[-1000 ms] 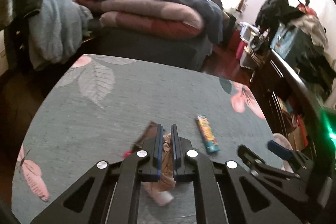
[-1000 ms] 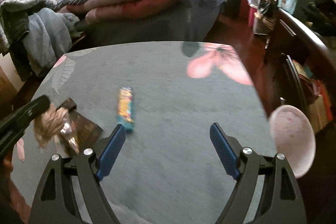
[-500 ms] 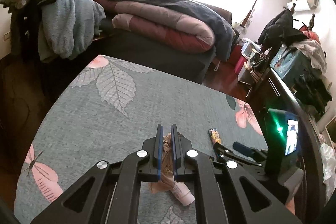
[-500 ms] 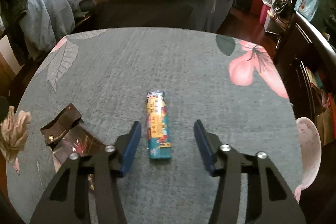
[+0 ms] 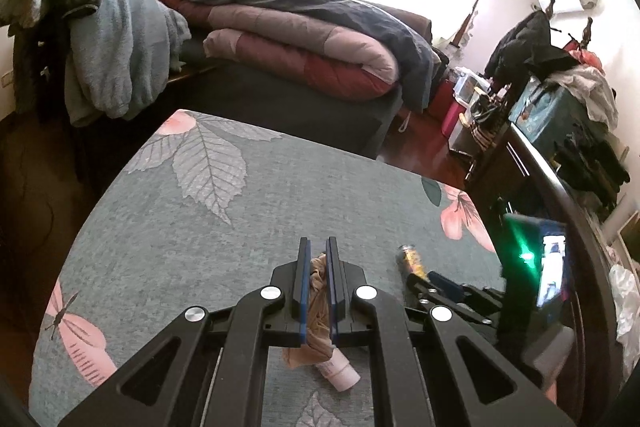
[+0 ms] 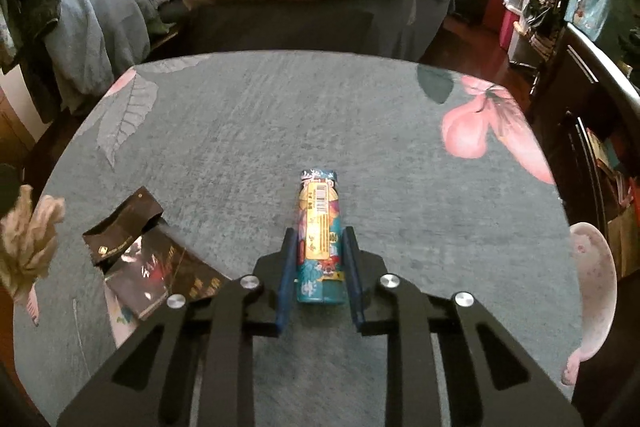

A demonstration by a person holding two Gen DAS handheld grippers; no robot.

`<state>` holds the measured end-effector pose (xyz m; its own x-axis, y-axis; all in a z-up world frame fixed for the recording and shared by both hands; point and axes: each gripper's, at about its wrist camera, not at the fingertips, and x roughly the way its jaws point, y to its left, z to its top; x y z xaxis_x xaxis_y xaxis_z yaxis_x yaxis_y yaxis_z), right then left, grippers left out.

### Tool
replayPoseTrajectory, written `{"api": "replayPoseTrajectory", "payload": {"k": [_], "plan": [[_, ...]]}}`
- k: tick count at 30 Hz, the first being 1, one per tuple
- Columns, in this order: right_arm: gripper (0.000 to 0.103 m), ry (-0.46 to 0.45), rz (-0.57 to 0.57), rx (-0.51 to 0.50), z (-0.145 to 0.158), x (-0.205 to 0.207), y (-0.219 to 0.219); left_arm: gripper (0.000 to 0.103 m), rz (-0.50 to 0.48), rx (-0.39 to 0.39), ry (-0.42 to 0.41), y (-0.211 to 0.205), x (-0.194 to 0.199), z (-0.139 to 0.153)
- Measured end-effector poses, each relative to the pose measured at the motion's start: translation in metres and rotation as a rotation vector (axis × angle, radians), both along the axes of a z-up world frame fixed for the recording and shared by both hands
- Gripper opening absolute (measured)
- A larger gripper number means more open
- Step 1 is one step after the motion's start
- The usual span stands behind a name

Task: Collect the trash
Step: 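Grasp the teal lighter with the right gripper while left holds the paper, then carry both items over the wastebasket and open both grippers to drop them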

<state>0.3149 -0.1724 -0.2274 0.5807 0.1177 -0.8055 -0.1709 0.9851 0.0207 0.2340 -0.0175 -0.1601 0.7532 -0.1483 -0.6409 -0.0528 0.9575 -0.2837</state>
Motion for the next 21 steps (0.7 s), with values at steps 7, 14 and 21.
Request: {"api": "replayPoseTrajectory", "payload": {"k": [7, 14, 21], "plan": [[0.024, -0.019, -0.041, 0.052, 0.012, -0.019, -0.041, 0.008, -0.039, 0.034, 0.014, -0.029, 0.003, -0.002], [0.024, -0.054, -0.107, 0.107, 0.025, -0.042, -0.091, 0.008, -0.113, 0.076, 0.022, -0.074, 0.005, -0.002], [0.024, -0.082, -0.178, 0.149, 0.033, -0.063, -0.140, 0.008, -0.192, 0.118, 0.008, -0.123, 0.002, 0.003]]}}
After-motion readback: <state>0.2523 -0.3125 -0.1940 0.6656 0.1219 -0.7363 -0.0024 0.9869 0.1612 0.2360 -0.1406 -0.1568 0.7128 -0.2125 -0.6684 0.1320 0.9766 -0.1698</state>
